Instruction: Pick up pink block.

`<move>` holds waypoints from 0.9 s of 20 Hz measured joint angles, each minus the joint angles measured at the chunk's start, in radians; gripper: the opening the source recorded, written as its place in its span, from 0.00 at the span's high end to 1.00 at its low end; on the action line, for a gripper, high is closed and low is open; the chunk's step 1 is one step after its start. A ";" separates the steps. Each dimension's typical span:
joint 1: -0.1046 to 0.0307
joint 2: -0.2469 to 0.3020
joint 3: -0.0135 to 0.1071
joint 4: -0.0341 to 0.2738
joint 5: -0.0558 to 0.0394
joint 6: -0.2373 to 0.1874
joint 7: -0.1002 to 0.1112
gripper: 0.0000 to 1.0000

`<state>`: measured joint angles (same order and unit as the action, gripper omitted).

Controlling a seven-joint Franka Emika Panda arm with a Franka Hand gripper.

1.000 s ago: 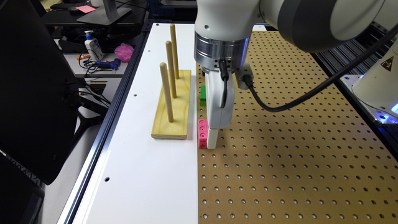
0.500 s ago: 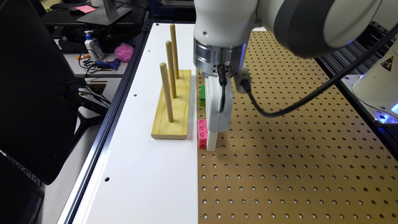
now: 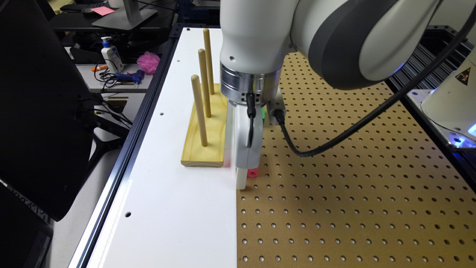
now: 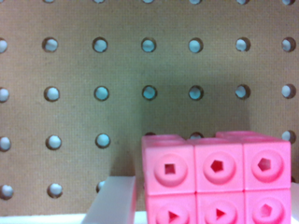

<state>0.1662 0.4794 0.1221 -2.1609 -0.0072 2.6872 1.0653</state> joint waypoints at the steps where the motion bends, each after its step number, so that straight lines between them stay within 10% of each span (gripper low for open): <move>1: 0.000 0.000 0.000 0.000 0.0000 0.000 0.000 0.00; 6: 0.000 0.001 0.000 0.001 -0.0001 0.000 0.000 0.00; 7: -0.001 0.001 0.000 0.000 -0.0002 0.000 0.000 1.00; 18: -0.001 0.000 0.000 0.000 -0.0002 -0.002 0.000 1.00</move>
<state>0.1652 0.4793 0.1219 -2.1610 -0.0074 2.6849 1.0653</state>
